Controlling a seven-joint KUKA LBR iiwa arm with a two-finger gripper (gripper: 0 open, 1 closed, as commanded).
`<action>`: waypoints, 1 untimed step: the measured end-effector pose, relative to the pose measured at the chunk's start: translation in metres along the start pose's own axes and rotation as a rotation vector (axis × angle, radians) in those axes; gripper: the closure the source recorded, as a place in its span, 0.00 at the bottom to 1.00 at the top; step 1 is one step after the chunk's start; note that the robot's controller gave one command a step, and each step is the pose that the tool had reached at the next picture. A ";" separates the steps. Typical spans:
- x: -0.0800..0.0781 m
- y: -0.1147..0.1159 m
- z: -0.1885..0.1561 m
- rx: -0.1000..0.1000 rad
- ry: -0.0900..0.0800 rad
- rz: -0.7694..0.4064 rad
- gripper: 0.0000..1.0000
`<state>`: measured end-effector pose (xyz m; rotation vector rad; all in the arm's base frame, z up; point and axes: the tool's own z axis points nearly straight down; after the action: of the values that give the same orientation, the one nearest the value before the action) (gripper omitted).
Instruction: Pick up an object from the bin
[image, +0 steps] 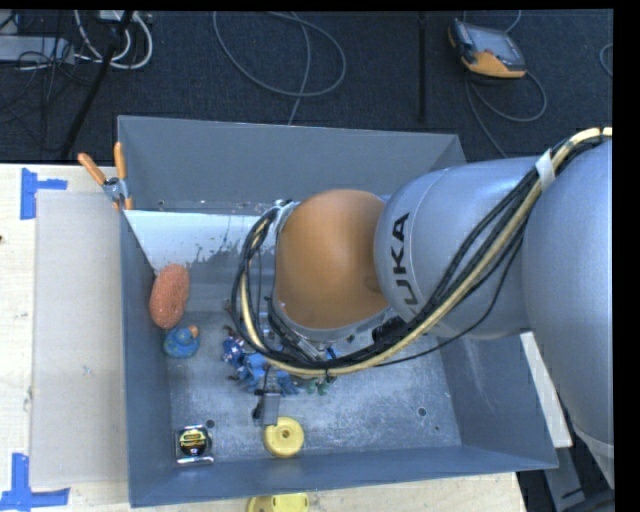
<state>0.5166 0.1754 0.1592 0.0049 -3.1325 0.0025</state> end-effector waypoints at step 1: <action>-0.002 -0.001 -0.004 -0.001 -0.007 0.004 0.00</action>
Offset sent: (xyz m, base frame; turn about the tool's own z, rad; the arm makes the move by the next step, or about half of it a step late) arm 0.0006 0.0005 -0.0844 0.1471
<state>0.5184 0.1747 0.1634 -0.0021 -3.1392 0.0008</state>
